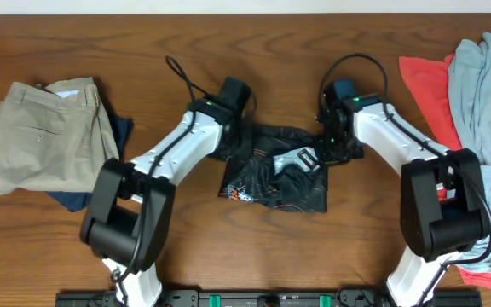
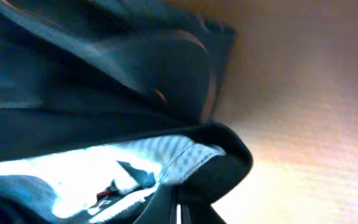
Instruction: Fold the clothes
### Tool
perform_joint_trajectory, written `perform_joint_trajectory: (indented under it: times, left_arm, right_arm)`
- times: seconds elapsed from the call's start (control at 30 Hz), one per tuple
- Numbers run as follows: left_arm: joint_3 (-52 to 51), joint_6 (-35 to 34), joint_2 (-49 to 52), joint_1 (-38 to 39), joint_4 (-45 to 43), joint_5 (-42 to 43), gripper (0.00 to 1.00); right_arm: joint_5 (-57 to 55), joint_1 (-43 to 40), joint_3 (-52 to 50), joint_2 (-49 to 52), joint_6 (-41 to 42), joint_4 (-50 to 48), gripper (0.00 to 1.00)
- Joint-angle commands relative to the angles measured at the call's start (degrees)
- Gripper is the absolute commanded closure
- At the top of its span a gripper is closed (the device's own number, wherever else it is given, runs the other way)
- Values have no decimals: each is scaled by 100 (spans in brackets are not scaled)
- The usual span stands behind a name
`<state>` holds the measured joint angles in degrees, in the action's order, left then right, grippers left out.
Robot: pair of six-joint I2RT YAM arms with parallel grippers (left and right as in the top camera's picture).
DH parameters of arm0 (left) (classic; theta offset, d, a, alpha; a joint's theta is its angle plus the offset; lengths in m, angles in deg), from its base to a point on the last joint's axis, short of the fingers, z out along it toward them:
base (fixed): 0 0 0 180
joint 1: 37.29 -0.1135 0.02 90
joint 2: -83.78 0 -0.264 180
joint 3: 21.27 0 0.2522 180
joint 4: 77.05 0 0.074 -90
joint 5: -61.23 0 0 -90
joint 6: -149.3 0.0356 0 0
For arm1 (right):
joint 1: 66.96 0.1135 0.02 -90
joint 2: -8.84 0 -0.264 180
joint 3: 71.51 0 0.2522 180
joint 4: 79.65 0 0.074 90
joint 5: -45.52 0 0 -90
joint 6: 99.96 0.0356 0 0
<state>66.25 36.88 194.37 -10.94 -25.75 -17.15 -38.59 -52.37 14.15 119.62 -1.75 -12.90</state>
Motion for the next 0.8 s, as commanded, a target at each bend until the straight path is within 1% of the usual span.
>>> perform_joint_trajectory:
  times: [0.0,0.07,0.23,0.3,0.33,0.37,0.4,0.47,0.5,0.67,0.77]
  left_arm:
    - [-59,72,278,-2,24,-74,64]
    - [-59,72,378,-2,24,-76,64]
    - [-59,72,485,-2,24,-76,63]
    - [-59,72,487,-2,26,-74,63]
    - [-59,72,487,-2,26,-74,63]
    - [-59,72,487,-2,26,-74,63]
    - [-59,72,487,-2,24,-74,63]
    - [-59,72,487,-2,13,-74,63]
    - [-59,72,487,-2,2,-74,62]
    - [-59,72,487,-2,-11,-74,62]
    - [-59,72,487,-2,-11,-74,62]
  right_arm:
    - [-68,-149,13,-76,96,227,95]
    - [157,-190,81,-98,15,393,91]
    - [688,-199,345,-389,-37,557,86]
    - [988,-186,420,-581,-188,544,81]
    - [1241,-164,424,-695,-361,485,77]
    - [1473,-133,424,-780,-557,459,70]
    - [1694,-74,424,-857,-765,439,60]
    - [1722,50,424,-868,-944,437,50]
    - [1659,131,409,-844,-981,435,48]
    - [1552,468,267,-590,-979,326,48]
    - [1552,649,144,-404,-975,197,51]
